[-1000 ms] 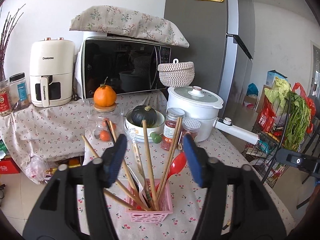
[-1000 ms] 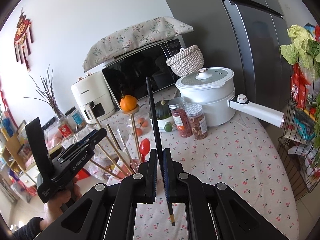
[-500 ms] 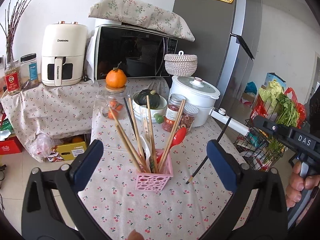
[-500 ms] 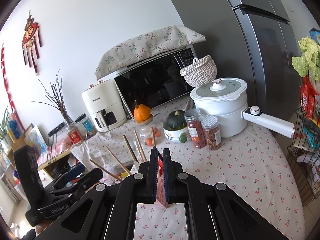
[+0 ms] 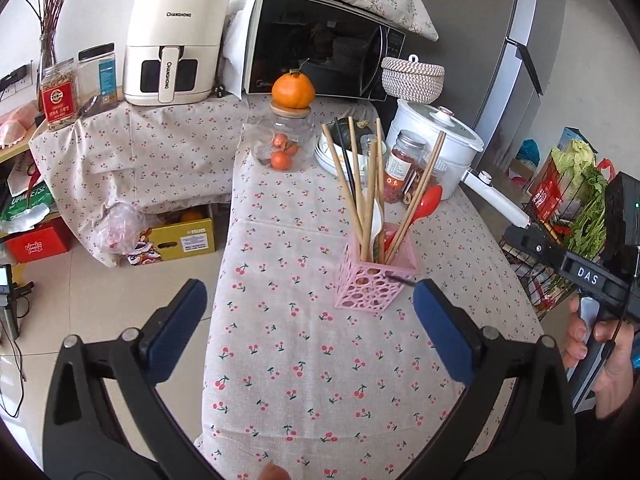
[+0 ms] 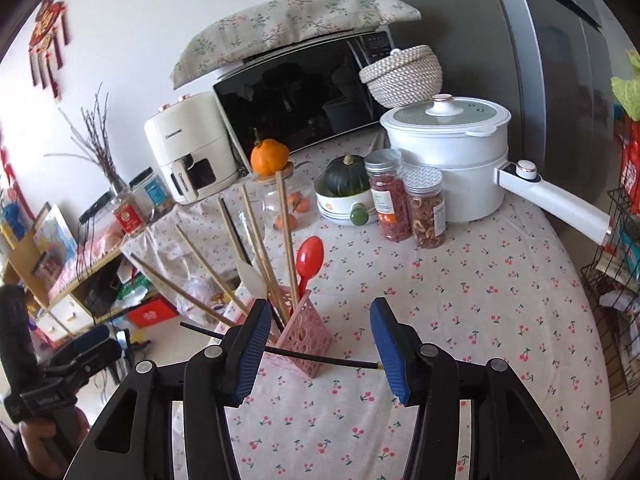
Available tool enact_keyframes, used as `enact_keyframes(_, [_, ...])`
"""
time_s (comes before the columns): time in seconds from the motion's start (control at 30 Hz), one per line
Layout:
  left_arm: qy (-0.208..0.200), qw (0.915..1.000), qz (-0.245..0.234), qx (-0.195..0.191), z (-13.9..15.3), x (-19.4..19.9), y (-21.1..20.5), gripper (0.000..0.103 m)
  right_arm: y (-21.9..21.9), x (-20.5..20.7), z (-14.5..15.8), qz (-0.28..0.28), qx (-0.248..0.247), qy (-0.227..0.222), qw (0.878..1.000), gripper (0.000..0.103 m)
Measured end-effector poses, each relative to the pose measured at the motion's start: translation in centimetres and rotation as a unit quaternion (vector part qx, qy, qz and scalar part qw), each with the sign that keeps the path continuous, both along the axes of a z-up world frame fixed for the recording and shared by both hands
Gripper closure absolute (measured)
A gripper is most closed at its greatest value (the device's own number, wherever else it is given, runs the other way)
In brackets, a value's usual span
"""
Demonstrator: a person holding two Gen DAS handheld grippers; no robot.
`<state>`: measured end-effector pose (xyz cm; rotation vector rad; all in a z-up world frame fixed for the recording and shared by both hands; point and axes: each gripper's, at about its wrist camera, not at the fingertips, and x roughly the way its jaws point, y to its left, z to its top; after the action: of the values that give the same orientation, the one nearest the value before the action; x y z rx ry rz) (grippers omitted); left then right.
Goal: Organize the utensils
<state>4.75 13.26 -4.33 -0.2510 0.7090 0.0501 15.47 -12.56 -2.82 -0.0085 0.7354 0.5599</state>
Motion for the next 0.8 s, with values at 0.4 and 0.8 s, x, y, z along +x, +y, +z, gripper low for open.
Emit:
enact_keyframes(0.4, [0.057, 0.9963, 0.044, -0.047, -2.5, -1.5, 5.1, 0.001, 8.0, -5.0, -10.1, 0.232, -0.241, 0.008, 0.942, 0.045])
enact_keyframes(0.8, [0.075, 0.9941, 0.054, -0.057, -4.1, -2.2, 7.2, 0.001, 16.1, -3.4, -15.6, 0.340, -0.278, 0.036, 0.897, 0.055])
